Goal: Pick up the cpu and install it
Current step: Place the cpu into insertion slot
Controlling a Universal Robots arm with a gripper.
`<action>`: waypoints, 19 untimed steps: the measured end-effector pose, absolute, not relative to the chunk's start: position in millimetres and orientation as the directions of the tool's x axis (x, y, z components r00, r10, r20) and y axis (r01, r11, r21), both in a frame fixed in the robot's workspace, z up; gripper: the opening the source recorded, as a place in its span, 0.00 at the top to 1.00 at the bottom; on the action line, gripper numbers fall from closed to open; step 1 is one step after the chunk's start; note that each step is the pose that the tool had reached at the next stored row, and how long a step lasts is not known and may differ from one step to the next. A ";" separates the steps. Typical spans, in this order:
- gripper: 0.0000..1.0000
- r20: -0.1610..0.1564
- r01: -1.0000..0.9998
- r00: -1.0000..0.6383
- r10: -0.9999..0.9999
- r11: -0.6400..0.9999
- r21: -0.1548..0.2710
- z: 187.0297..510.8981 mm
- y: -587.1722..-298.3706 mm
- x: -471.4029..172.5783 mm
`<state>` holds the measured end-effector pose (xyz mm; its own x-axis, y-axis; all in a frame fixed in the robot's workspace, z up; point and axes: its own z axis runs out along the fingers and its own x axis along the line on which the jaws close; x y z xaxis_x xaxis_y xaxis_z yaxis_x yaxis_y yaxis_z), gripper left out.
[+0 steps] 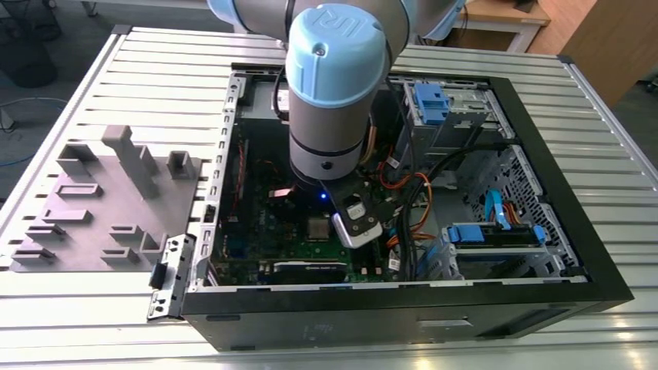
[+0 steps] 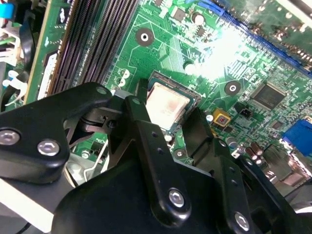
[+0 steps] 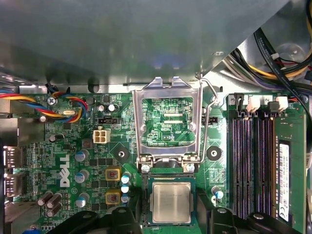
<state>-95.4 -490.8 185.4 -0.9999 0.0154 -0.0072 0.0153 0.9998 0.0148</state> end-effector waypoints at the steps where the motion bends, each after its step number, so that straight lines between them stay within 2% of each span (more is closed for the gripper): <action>1: 0.46 -0.007 0.015 -1.000 0.015 1.000 0.015 185.6 -490.8 -95.4; 19: 0.46 -0.008 0.016 -1.000 0.016 1.000 0.015 189.4 -490.8 -97.1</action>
